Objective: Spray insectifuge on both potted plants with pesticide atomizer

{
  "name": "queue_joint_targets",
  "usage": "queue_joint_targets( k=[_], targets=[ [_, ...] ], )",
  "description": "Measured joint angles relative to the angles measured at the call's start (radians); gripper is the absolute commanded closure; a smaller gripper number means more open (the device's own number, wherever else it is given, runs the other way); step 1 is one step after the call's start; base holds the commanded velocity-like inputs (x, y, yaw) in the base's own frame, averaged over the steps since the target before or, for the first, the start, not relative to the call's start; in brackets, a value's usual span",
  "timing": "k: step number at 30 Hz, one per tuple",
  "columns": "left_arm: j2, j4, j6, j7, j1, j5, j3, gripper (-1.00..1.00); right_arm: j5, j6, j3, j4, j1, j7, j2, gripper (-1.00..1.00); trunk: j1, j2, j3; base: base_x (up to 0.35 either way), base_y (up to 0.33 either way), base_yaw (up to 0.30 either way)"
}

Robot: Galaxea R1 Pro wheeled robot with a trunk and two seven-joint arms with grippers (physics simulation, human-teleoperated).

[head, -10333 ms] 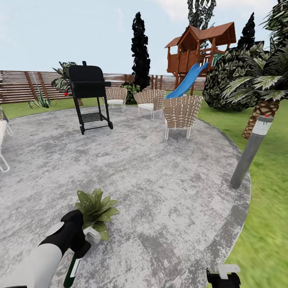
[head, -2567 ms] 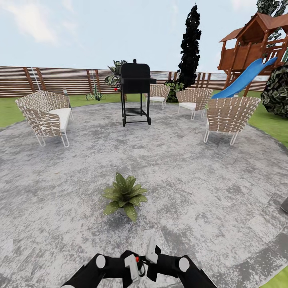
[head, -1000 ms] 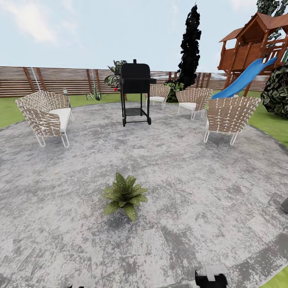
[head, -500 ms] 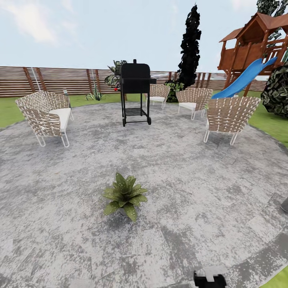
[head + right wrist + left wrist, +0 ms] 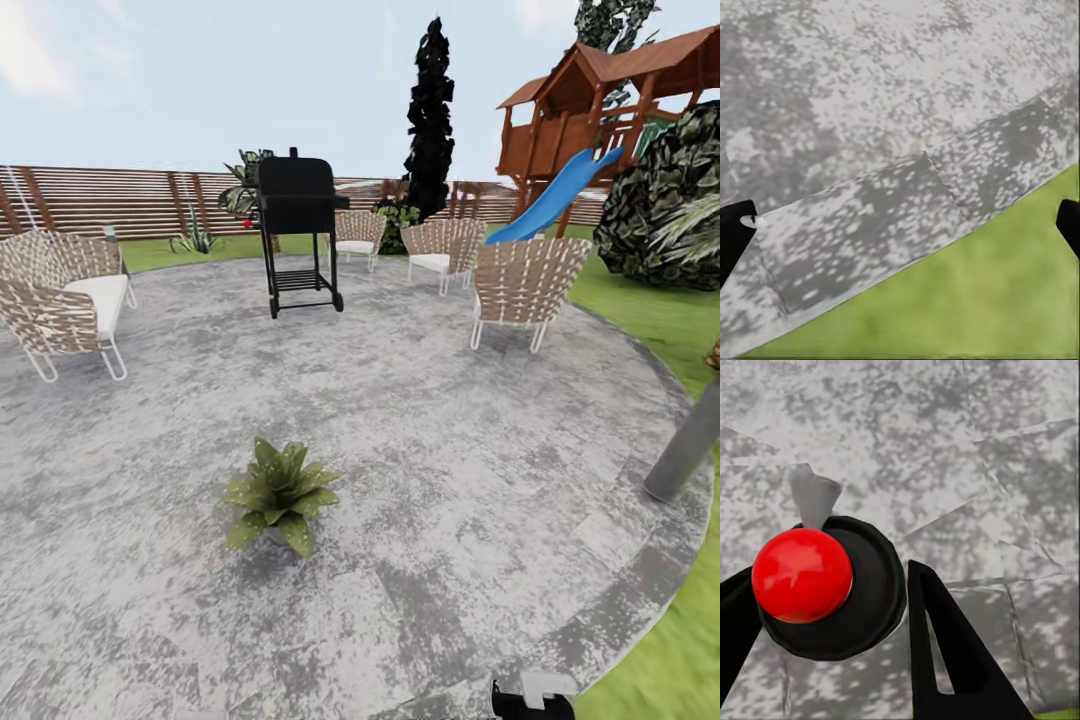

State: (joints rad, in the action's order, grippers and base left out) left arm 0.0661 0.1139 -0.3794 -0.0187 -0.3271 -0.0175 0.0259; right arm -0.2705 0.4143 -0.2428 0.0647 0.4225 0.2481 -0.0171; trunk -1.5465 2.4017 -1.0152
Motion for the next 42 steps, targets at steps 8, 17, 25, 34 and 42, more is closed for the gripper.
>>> queue_joint_targets(
  k=[8, 17, 25, 34, 42],
  targets=[
    [0.003, 0.0, 0.0, 0.0, 0.001, -0.001, -0.001, 1.0, 0.0, 0.001, 0.0, -0.002, 0.0, -0.001, 0.002, -1.0, 0.0, 0.0, 0.0, -0.226, 0.159, -0.273],
    [0.003, 0.0, 0.0, 0.0, 0.001, -0.001, 0.0, 1.0, 0.0, 0.002, 0.0, -0.003, 0.0, 0.0, 0.002, -1.0, 0.0, 0.0, -0.004, -0.013, 0.038, -0.28],
    [0.003, 0.0, -0.001, 0.001, 0.001, 0.001, 0.0, 1.0, -0.002, 0.004, 0.0, 0.005, 0.0, 0.0, -0.01, -1.0, 0.0, 0.0, -0.007, 0.0, 0.0, -0.286],
    [0.003, 0.0, -0.001, 0.001, 0.002, 0.002, 0.0, 1.0, 0.0, 0.003, 0.002, -0.001, 0.0, 0.0, -0.014, -1.0, 0.0, 0.0, -0.007, 0.0, 0.0, -0.292],
    [0.003, 0.0, -0.001, 0.001, 0.002, 0.002, 0.0, 1.0, 0.0, 0.003, 0.002, -0.008, 0.0, 0.0, -0.012, -1.0, 0.0, 0.0, -0.007, 0.0, 0.0, -0.292]
  ],
)
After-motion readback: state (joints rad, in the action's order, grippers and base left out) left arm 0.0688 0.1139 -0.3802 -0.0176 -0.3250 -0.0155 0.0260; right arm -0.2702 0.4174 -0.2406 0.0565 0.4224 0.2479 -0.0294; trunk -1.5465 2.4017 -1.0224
